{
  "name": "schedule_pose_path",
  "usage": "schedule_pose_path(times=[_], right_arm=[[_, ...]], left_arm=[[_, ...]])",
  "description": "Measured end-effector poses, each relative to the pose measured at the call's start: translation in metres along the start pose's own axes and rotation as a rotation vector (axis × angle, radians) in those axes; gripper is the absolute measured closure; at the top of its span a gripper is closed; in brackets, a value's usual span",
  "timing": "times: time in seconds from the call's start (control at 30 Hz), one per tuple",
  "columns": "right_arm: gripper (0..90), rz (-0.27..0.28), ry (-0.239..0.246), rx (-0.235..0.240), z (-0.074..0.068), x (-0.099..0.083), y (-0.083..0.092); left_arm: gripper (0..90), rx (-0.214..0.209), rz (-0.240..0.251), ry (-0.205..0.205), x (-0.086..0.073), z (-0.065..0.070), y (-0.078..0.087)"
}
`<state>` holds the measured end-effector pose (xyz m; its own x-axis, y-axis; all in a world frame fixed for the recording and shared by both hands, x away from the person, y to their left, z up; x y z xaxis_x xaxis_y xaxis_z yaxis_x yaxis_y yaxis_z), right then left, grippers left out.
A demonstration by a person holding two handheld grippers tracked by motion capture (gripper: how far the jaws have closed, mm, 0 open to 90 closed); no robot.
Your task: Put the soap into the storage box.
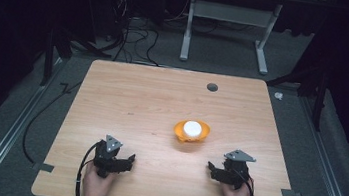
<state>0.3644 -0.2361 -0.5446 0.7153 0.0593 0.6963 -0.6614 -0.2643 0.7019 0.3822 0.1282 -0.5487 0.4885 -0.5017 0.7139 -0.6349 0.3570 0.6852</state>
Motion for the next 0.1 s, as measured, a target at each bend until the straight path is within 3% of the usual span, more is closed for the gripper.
schedule_pose_path(times=[0.1], right_arm=[[22.8, 0.000, 0.000, 0.000, 0.0000, 0.0000, 0.0000]], left_arm=[[14.9, 0.000, 0.000, 0.000, 0.0000, 0.0000, 0.0000]])
Point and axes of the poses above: each handheld gripper's, and its own axes: y roughly backward along the jaws, x roughly out of its top, z roughly to its right, the point moved 6 cm from there along -y, roughly forward along the jaws, and after that the axes turned 13 degrees about -y, right-handed, at the moved point
